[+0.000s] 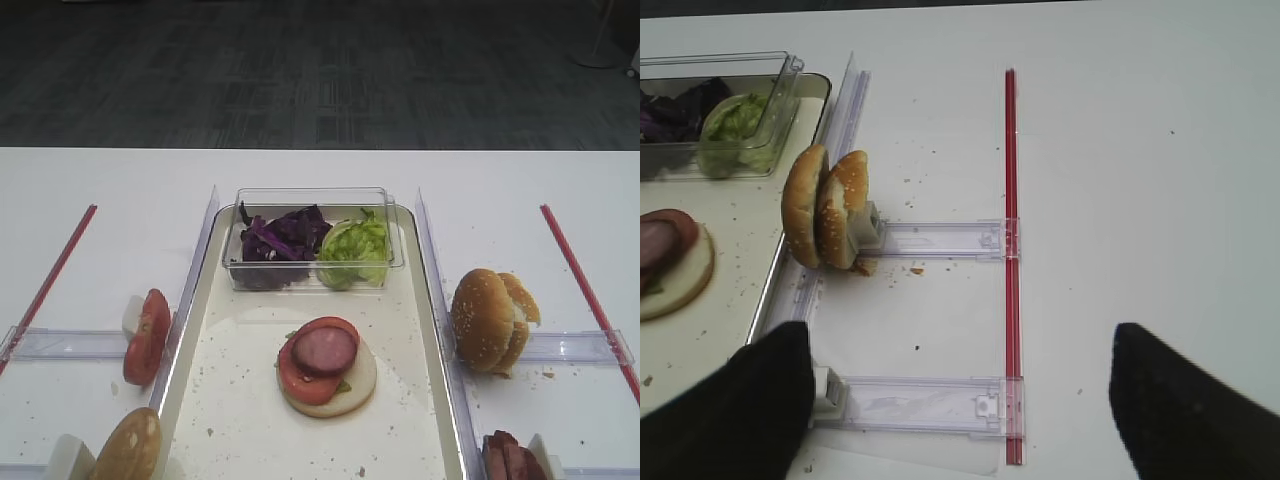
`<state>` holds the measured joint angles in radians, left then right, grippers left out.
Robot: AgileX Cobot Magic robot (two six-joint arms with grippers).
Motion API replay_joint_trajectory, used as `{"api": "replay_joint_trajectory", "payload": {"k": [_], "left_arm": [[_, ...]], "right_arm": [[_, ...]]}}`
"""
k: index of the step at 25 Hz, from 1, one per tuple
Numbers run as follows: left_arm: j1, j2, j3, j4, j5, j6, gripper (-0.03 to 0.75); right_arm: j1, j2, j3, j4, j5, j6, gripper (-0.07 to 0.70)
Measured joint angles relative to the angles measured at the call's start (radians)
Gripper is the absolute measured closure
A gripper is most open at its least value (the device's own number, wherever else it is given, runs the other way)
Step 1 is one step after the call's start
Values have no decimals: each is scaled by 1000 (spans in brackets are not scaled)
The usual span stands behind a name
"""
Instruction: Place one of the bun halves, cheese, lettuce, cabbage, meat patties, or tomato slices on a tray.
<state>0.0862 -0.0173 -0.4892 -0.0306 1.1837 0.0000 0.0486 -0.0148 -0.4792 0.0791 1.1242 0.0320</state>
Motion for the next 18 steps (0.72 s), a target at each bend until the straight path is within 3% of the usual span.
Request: {"api": "replay_joint_trajectory", "payload": {"k": [18], "left_arm": [[0, 0, 0, 0, 0, 0, 278]], "right_arm": [[0, 0, 0, -31, 1, 9, 15]]}}
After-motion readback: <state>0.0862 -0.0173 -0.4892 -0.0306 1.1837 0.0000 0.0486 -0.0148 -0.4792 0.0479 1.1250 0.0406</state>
